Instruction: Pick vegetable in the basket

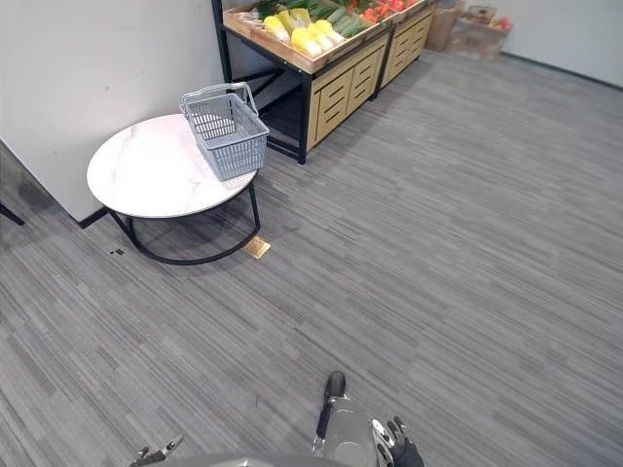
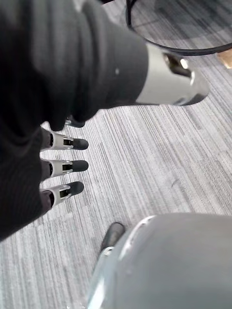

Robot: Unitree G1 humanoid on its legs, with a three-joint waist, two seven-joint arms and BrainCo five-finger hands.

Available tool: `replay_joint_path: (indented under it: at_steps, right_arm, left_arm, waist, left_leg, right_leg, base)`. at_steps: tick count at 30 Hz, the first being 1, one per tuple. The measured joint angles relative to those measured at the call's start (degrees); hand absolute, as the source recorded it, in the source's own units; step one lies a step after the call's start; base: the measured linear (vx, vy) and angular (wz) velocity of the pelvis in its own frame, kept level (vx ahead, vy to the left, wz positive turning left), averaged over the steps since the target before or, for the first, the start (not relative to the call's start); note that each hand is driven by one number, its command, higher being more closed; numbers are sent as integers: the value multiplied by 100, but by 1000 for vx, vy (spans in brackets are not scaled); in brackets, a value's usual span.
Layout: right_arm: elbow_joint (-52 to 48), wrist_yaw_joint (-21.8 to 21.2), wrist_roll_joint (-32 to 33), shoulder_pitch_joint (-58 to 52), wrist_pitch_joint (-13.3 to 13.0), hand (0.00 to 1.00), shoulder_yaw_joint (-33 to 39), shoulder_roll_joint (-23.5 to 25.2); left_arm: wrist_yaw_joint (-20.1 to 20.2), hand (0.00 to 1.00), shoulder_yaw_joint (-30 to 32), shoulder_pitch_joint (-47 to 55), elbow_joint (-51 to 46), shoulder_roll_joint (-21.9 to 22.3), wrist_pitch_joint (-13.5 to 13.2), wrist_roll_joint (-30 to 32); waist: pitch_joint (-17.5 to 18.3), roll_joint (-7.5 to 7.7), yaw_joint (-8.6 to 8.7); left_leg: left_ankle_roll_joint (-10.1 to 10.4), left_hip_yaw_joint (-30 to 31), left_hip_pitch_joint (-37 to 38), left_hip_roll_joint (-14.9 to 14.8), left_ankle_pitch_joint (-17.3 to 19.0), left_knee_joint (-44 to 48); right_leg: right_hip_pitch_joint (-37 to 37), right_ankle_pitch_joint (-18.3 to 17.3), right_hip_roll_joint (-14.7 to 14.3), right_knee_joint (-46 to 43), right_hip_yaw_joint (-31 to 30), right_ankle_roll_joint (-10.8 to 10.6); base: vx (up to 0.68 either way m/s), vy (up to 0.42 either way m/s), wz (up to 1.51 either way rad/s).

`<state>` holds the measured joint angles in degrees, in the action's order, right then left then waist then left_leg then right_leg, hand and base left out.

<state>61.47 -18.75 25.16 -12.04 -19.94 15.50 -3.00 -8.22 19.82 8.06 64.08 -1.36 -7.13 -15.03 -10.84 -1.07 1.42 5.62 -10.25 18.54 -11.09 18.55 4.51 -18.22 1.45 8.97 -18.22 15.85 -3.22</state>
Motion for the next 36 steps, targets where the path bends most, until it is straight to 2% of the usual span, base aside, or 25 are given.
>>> replay_joint_path:
  at_steps: [1, 4, 6, 8, 9, 10, 11, 12, 13, 15, 16, 17, 18, 20, 21, 22, 24, 27, 29, 30, 31, 33, 34, 35, 36]
  right_arm:
    - [-89, 51, 2, 7, -2, 0, -4, -12]
    - [-216, 169, -14, -60, 111, 0, -31, -27]
    - [-208, 272, -21, -66, 203, 0, -31, -44]
    - [-211, 324, -50, -61, 311, 0, -22, -81]
    - [-213, 322, -50, -99, 308, 0, -18, -95]
    - [-215, 320, -53, -98, 305, 0, -20, -131]
    - [-199, 322, -68, -79, 316, 0, -21, -144]
    - [-150, 324, -199, -28, 330, 0, -27, -147]
    - [-123, 324, -275, 1, 333, 0, -53, -147]
    - [18, 316, -275, 117, 330, 0, -206, -118]
    - [21, 312, -276, 147, 327, 0, -216, -106]
    - [18, 303, -283, 189, 326, 0, -243, -51]
    - [7, 289, -283, 196, 325, 0, -242, -20]
    - [-48, 215, -289, 175, 313, 0, -236, -9]
    - [3, 226, -356, 236, 322, 0, -255, 12]
    - [-39, 204, -497, 246, 295, 0, -409, 149]
    - [-33, 138, -520, 331, 221, 0, -566, 295]
    - [180, 127, -743, 511, 187, 0, -479, 268]
    - [258, 169, -856, 507, 161, 0, -468, 217]
    - [263, 234, -892, 492, 166, 0, -462, 216]
    - [264, 270, -892, 521, 184, 0, -466, 210]
    - [273, 240, -910, 525, 222, 0, -481, 228]
    - [265, 208, -920, 523, 218, 0, -479, 226]
    - [241, 181, -946, 507, 210, 0, -483, 173]
    - [215, 163, -929, 505, 201, 0, -491, 131]
  left_arm:
    - [4, 0, 56, 2, -39, 131, -56, -1]
    - [-28, 0, 101, 12, -40, 170, -113, 3]
    - [-41, 0, 142, 17, -55, 204, -108, 11]
    - [-26, 0, 377, 50, -129, 300, -106, 12]
    - [20, 0, 492, 54, -185, 353, -113, 1]
    - [67, 0, 535, 58, -240, 358, -120, -12]
    - [78, 0, 532, 66, -261, 354, -121, -24]
    - [64, 0, 536, 71, -261, 310, -133, -66]
    - [59, 0, 530, 75, -263, 269, -144, -82]
    - [49, 0, 478, 194, -262, 227, -202, -273]
    - [43, 0, 476, 204, -260, 205, -230, -281]
    - [-9, 0, 406, 236, -253, 200, -232, -285]
    - [-34, 0, 407, 245, -271, 205, -236, -338]
    - [-74, 0, 325, 318, -265, 260, -240, -401]
    - [-78, 0, 342, 360, -263, 220, -239, -440]
    - [-138, 0, 303, 335, -344, 124, -254, -432]
    - [-169, 0, 332, 284, -439, 111, -318, -420]
    - [-282, 0, 264, 245, -230, 84, -296, -397]
    - [-341, 0, 220, 244, -105, 5, -158, -401]
    - [-445, 0, 32, 244, -14, -117, -27, -396]
    - [-518, 0, -68, 244, 12, -226, 104, -398]
    - [-551, 0, -209, 245, 94, -360, 214, -397]
    - [-552, 0, -225, 239, 91, -382, 234, -397]
    - [-573, 0, -327, 240, 85, -400, 234, -400]
    - [-621, 0, -439, 246, 72, -409, 233, -413]
  waist:
    - [-61, 15, -3]
    - [58, -66, 1]
    - [119, -93, 7]
    - [206, -183, 26]
    - [250, -197, 35]
    - [264, -235, 3]
    - [253, -249, -10]
    - [227, -212, -19]
    - [215, -175, -27]
    - [211, -40, -136]
    - [194, -13, -186]
    - [152, 59, -285]
    - [137, 83, -319]
    - [143, 10, -331]
    - [97, 11, -390]
    - [135, 234, -368]
    - [77, 364, -498]
    - [47, 323, -467]
    - [117, 364, -455]
    - [172, 446, -426]
    - [202, 567, -352]
    - [203, 636, -345]
    - [201, 663, -319]
    - [206, 642, -290]
    - [216, 597, -284]
  left_leg:
    - [-5, 9, -66, 49, -101, 235]
    - [-11, 208, 88, -47, -499, 619]
    - [-102, 331, 48, -158, -677, 1109]
    - [-39, 496, -444, -405, -1018, 2374]
    - [198, 693, -1043, -603, -1719, 3477]
    - [250, 762, -1632, -794, -2227, 4592]
    - [168, 752, -1944, -862, -2111, 5194]
    - [68, 642, -2437, -810, -1723, 5974]
    - [24, 531, -2620, -756, -1522, 6143]
    - [-90, -47, -3278, -557, -890, 5775]
    - [-108, -201, -3394, -498, -787, 5452]
    - [-172, -600, -3550, -256, -704, 4196]
    - [-207, -724, -3548, -137, -755, 3531]
    - [-396, -820, -3436, 173, -1550, 1239]
    - [-829, -885, -3332, 293, -2233, 972]
    - [-783, -933, -3367, 433, -2095, 979]
    - [-745, -968, -3512, 456, -1766, 1317]
    - [-887, -959, -3225, 511, -1452, 1502]
    - [-897, -958, -2853, 795, -1319, 1206]
    - [-972, -930, -2622, 991, -1214, 1044]
    - [-1034, -923, -2473, 1150, -1048, 1111]
    - [-1019, -845, -2140, 1320, -820, 1120]
    - [-1017, -800, -1970, 1370, -809, 1023]
    - [-1017, -684, -1639, 1410, -813, 748]
    - [-1022, -491, -1402, 1410, -817, 516]
  right_leg:
    - [-76, -382, 17, -426, -33, 113]
    - [31, -1208, 83, -1266, 60, 144]
    - [233, -1574, 45, -1450, 131, 161]
    - [566, -1786, -87, -1375, 280, 199]
    - [841, -1882, -212, -1204, 372, 231]
    - [1179, -1950, -365, -914, 408, 309]
    - [1352, -1958, -414, -785, 407, 352]
    - [1771, -1970, -443, -487, 405, 368]
    - [1995, -1967, -443, -303, 400, 366]
    - [2659, -1799, -347, 286, 309, 171]
    - [2773, -1779, -302, 386, 269, 135]
    - [3046, -1758, -124, 558, 245, 78]
    - [3139, -1759, -58, 580, 243, 51]
    - [3373, -1863, -10, 673, 245, -118]
    - [3607, -1994, 46, 776, 106, -229]
    - [3646, -1931, 46, 924, -95, -120]
    - [3665, -1574, -26, 1111, -251, 113]
    - [3868, -837, -9, 976, -616, -58]
    - [3747, -662, 205, 296, -769, -181]
    - [3415, -647, 425, -755, -885, -221]
    - [2904, -305, 669, -1941, -1064, -709]
    - [2291, 334, 972, -3402, -1138, -939]
    - [2108, 208, 1078, -3829, -1019, -742]
    - [1790, -76, 1134, -4364, -747, -356]
    - [1494, -553, 1088, -4521, -374, -158]
  base:
    - [434, -259, 17]
    - [445, -249, 13]
    - [440, -207, 12]
    - [416, -193, 15]
    - [375, -128, 18]
    - [403, -75, 13]
    - [482, -57, 5]
    - [405, -21, 1]
    - [397, -12, -11]
    - [417, 36, -38]
    - [548, 153, -57]
    - [484, 172, -44]
    - [503, 190, -37]
    - [420, 207, -18]
    - [686, 350, 3]
    - [569, 273, 4]
    - [490, 206, 10]
    - [365, 195, 17]
    - [327, 174, 16]
    - [283, 113, 32]
    - [262, 96, 26]
    - [232, 70, 11]
    - [310, 63, 12]
    - [250, 39, 25]
    - [303, 16, 48]
